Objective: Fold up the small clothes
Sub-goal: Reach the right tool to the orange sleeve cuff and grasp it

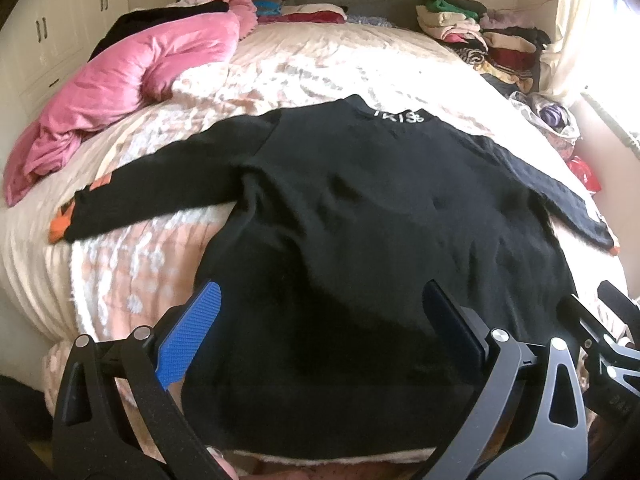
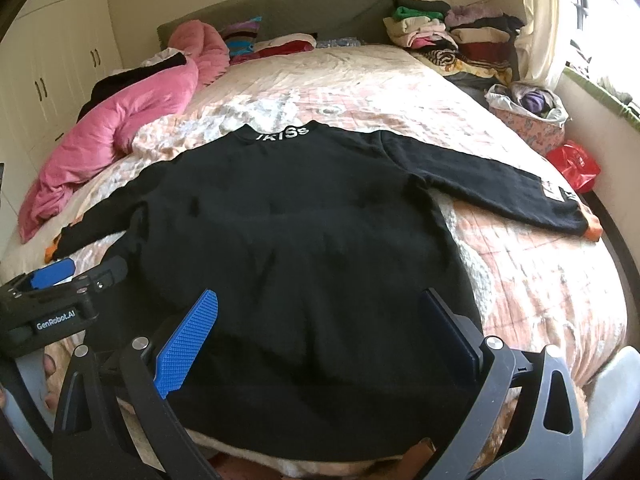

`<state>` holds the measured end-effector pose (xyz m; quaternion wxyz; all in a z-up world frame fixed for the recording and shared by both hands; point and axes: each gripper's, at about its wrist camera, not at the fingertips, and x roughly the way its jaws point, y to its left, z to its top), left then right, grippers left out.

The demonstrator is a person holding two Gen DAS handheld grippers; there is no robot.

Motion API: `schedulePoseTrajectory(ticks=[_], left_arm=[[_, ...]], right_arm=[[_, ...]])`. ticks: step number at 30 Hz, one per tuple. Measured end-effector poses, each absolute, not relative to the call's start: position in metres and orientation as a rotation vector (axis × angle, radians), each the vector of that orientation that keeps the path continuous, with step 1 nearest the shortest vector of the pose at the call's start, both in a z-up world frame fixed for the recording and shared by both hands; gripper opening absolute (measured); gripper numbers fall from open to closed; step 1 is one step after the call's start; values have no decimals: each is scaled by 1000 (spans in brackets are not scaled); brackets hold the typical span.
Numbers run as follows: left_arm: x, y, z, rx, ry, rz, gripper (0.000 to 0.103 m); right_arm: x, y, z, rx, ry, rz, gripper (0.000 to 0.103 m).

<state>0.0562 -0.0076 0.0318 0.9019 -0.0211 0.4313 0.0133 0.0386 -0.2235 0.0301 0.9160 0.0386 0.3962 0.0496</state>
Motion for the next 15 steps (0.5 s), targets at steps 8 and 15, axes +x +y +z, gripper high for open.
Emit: schedulePoseTrajectory(ticks=[8, 15], left_arm=[[91, -16, 29, -32, 912, 35, 95], [121, -24, 34, -26, 903, 33, 95]], right_arm=[[63, -238, 29, 112, 827, 95, 99], [88, -257, 26, 180, 861, 77, 99]])
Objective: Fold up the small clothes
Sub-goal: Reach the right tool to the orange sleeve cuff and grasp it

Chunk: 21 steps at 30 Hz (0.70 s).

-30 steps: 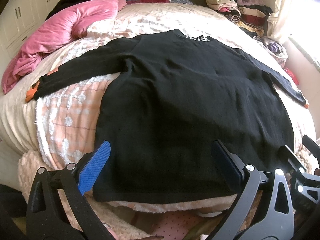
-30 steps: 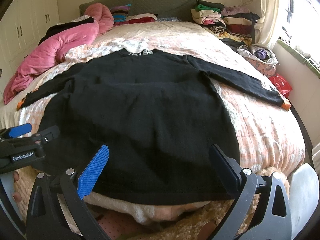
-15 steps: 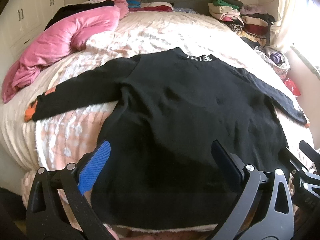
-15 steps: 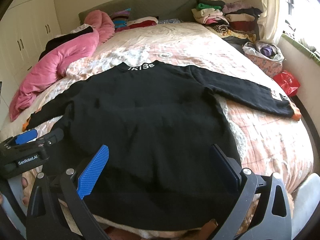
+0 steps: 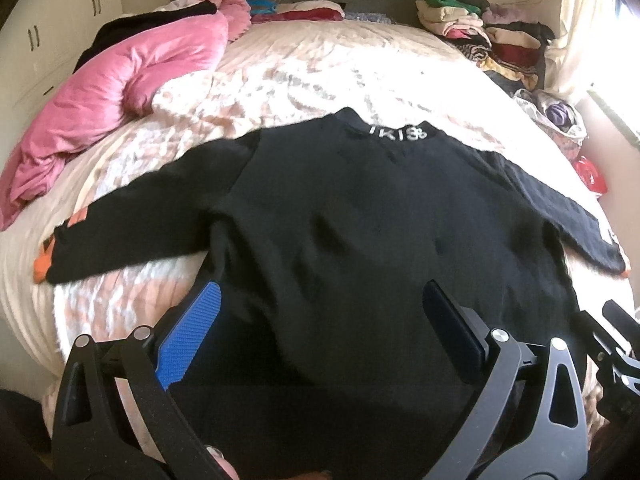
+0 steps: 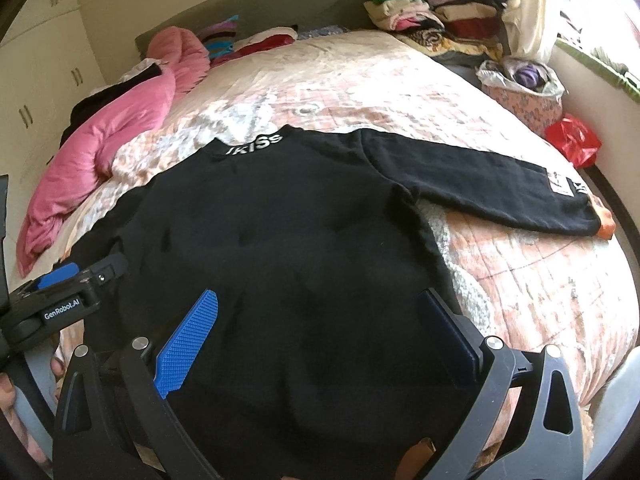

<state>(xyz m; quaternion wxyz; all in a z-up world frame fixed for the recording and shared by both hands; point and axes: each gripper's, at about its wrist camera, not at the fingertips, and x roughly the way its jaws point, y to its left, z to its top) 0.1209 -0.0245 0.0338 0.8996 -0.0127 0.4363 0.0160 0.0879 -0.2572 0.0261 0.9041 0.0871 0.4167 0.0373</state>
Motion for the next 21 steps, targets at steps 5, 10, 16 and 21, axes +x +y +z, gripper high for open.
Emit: schedulePoseTrajectory(ticks=[5, 10, 16, 21], left_arm=[[143, -36, 36, -17, 905, 11, 95], [161, -48, 35, -9, 911, -23, 95], [183, -63, 36, 14, 920, -48, 95], [202, -78, 37, 33, 928, -65, 95]], right_arm=[[105, -274, 31, 215, 857, 38, 99], [123, -294, 41, 272, 839, -6, 99], [152, -326, 50, 335, 818, -99, 99], [176, -358, 52, 388, 809, -186, 99]])
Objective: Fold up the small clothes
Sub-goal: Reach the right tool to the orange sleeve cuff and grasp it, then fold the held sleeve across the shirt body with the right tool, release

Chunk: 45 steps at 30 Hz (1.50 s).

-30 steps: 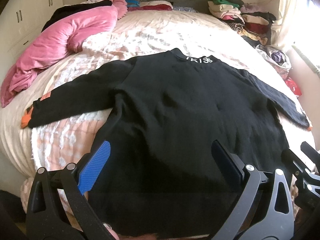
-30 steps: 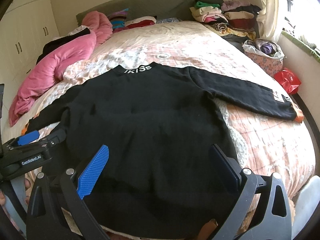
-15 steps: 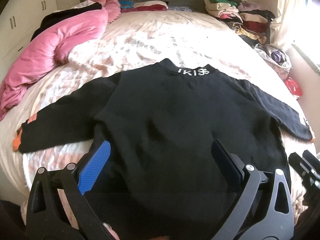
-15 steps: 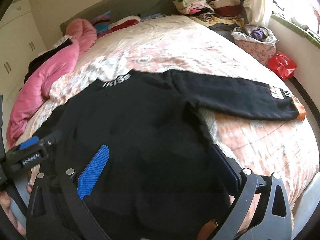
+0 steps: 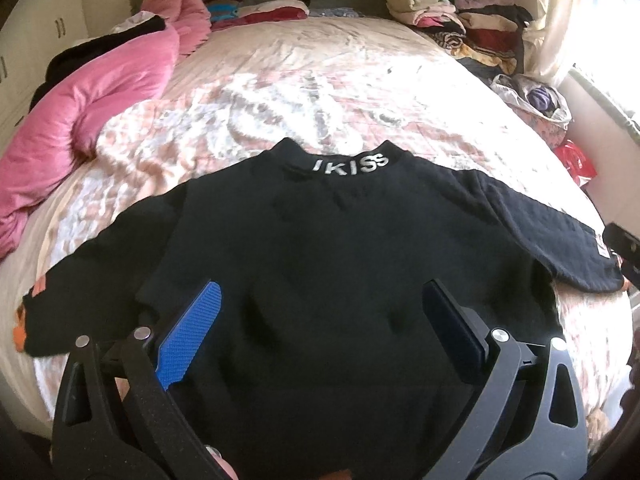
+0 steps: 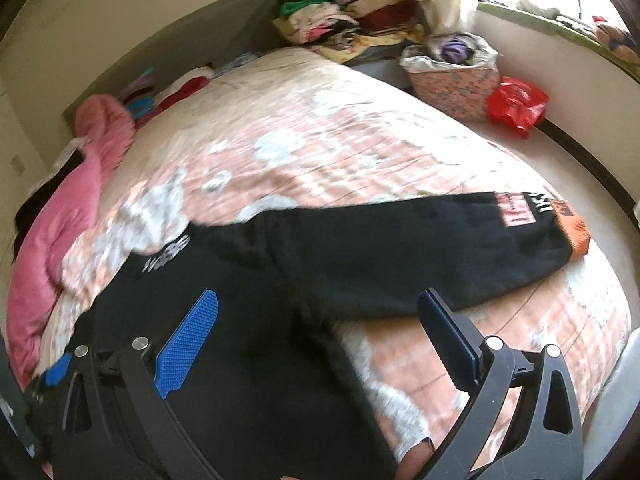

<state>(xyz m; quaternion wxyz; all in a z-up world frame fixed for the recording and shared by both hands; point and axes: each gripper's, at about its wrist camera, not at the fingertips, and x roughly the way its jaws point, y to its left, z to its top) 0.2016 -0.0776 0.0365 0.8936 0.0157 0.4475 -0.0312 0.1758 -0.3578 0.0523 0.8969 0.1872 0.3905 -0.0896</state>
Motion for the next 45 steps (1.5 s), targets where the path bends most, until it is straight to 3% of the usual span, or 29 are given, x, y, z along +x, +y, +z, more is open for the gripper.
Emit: schedulePoseTrajectory(ticks=[28, 30, 32, 33, 35, 45], left_arm=[[285, -104, 15, 53, 983, -111, 95], [284, -102, 16, 50, 978, -119, 95], [282, -100, 19, 43, 968, -127, 95], [282, -99, 20, 39, 966, -129, 95], [281, -97, 24, 24, 959, -138, 95], [271, -84, 49, -33, 936, -172, 95]], right_arm=[[154, -573, -53, 879, 812, -560, 99], [158, -575, -50, 866, 789, -553, 87], [160, -578, -48, 853, 787, -568, 45], [158, -579, -47, 855, 781, -567, 39], [157, -579, -40, 869, 738, -493, 17], [161, -514, 38, 716, 556, -193, 12]])
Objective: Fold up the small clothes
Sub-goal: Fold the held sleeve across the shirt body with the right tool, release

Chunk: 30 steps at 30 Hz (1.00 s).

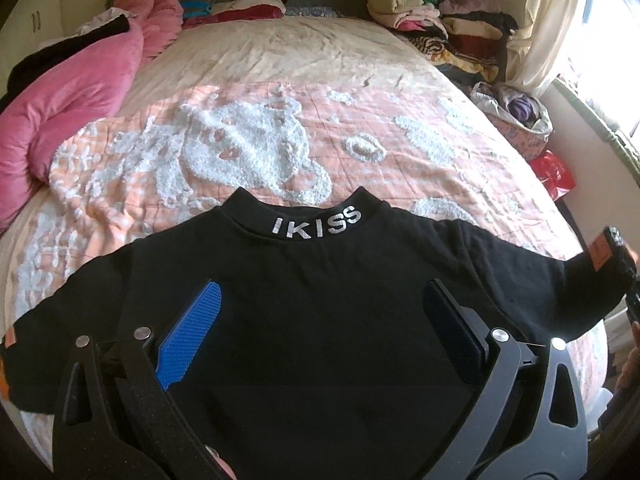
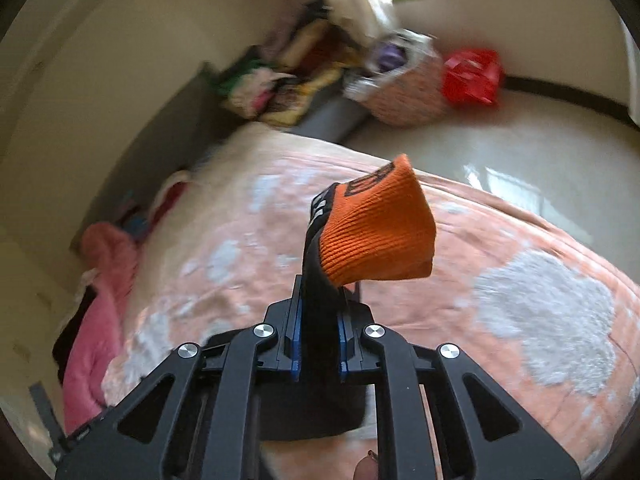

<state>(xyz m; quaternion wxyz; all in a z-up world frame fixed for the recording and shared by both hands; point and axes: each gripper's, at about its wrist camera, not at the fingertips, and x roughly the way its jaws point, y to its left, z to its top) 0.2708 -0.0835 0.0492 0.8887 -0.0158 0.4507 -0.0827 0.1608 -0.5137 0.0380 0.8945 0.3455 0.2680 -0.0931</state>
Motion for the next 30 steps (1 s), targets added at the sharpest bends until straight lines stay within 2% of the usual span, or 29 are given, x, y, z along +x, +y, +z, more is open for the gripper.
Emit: schedulePoseTrajectory(ticks=[11, 21, 30], left_arm=[[258, -42, 69, -103, 910, -229, 95], [255, 3, 66, -212, 917, -255, 95], [245, 38, 50, -327, 930, -266, 95]], right_arm=[[184, -411, 87, 547, 529, 1, 11], [197, -328, 96, 439, 541, 136, 10], [209, -265, 82, 343, 599, 219, 11]])
